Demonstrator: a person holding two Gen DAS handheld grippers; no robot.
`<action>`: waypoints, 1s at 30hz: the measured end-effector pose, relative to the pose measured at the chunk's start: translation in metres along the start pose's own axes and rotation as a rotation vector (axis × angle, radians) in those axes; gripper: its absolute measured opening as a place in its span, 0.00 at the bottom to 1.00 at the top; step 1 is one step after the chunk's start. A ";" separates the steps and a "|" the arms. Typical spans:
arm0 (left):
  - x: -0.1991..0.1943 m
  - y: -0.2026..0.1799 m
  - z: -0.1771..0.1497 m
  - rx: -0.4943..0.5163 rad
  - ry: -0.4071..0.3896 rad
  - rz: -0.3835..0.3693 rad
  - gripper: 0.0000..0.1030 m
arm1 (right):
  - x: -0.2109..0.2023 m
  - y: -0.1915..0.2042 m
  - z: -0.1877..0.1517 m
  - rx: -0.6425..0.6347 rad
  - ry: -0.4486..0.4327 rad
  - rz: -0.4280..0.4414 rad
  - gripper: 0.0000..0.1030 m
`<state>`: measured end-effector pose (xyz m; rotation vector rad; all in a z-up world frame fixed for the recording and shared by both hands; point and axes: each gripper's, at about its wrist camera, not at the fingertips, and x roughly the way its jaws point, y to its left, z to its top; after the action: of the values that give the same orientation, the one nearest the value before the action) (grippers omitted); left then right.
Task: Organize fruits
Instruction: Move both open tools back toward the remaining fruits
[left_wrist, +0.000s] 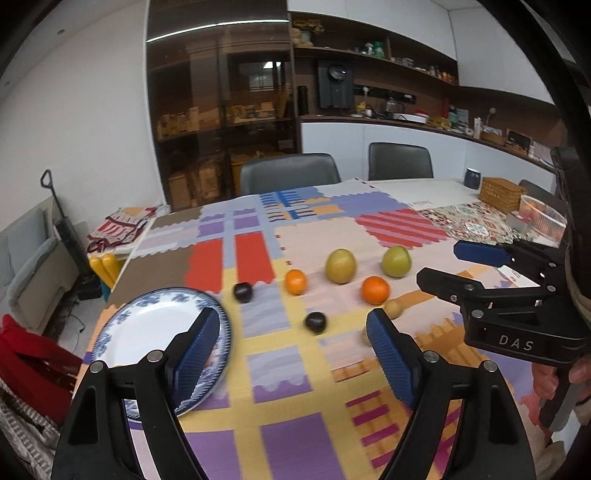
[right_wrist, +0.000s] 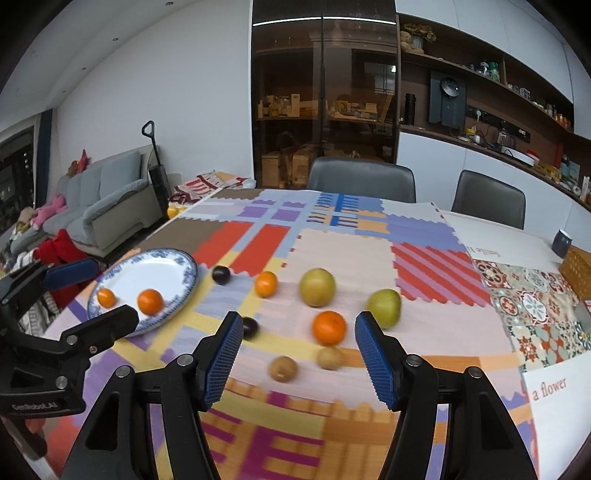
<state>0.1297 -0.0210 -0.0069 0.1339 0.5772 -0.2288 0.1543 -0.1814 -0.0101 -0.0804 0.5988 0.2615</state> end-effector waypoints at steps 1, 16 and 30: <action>0.002 -0.005 0.000 0.009 0.000 -0.005 0.79 | 0.000 -0.005 -0.002 -0.009 0.004 -0.001 0.62; 0.059 -0.052 -0.009 0.128 0.058 -0.135 0.76 | 0.027 -0.043 -0.027 -0.154 0.079 0.040 0.62; 0.117 -0.061 -0.018 0.161 0.198 -0.255 0.51 | 0.081 -0.052 -0.039 -0.227 0.200 0.144 0.51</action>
<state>0.2000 -0.0973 -0.0901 0.2411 0.7732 -0.5145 0.2110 -0.2193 -0.0880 -0.2855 0.7737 0.4643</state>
